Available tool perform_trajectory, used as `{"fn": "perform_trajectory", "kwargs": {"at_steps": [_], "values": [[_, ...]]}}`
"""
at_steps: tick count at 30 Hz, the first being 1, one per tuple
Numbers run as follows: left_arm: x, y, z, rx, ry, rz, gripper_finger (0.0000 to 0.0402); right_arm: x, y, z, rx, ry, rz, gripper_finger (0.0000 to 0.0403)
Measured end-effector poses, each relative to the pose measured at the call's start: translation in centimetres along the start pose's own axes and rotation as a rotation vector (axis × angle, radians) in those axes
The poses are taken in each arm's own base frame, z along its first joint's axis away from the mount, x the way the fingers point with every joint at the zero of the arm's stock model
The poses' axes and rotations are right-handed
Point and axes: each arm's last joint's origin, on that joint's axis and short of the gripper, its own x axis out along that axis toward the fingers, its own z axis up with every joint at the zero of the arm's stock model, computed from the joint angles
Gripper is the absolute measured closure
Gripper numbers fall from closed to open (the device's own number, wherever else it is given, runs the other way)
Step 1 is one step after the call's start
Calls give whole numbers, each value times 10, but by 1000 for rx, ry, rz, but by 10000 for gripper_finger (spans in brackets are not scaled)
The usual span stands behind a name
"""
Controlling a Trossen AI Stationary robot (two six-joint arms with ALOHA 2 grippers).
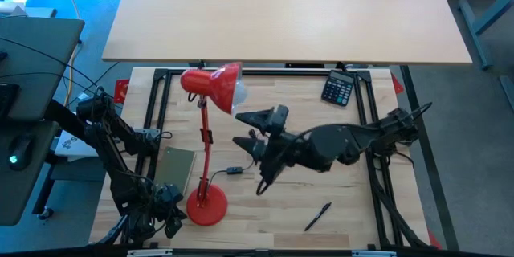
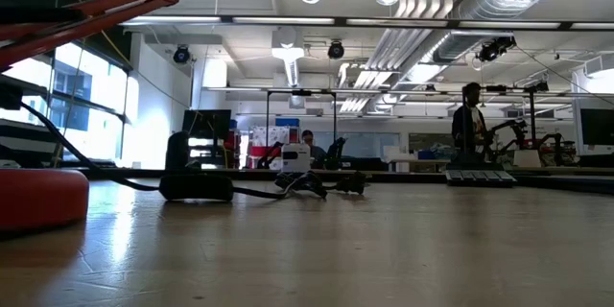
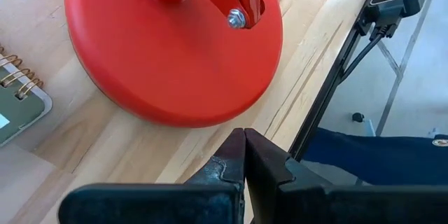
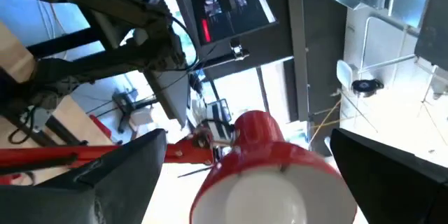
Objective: Screw lightbulb
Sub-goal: Remove the white lightbulb from the red lamp
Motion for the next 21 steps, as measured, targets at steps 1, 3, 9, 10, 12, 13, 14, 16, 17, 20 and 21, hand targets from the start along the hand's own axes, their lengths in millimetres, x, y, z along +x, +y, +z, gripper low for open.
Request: {"fn": "perform_trajectory", "kwargs": {"at_steps": [1,3,9,10,12,13,14,16,17,20,21], "values": [[0,0,0,0,0,0,401,-2,1,2,4,17,0,4],[0,0,0,5,0,1,401,-7,3,6,4,46,5,4],[0,1,0,67,-7,5,401,-16,6,15,104,30,16,4],[0,1,1,70,-14,9,401,-17,7,16,106,29,23,4],[0,3,2,74,-46,21,401,-19,9,17,76,30,35,4],[0,4,3,78,-80,25,401,-19,9,18,69,30,34,4],[1,5,6,86,-124,34,401,-20,9,18,67,30,34,4],[11,10,13,104,-183,114,401,-21,9,19,75,48,28,4],[23,17,16,100,-170,179,401,-22,9,19,71,63,23,4],[57,23,18,79,-183,193,401,-26,5,22,84,62,16,4],[70,22,17,92,-200,179,401,-28,1,23,96,57,8,4]]}}
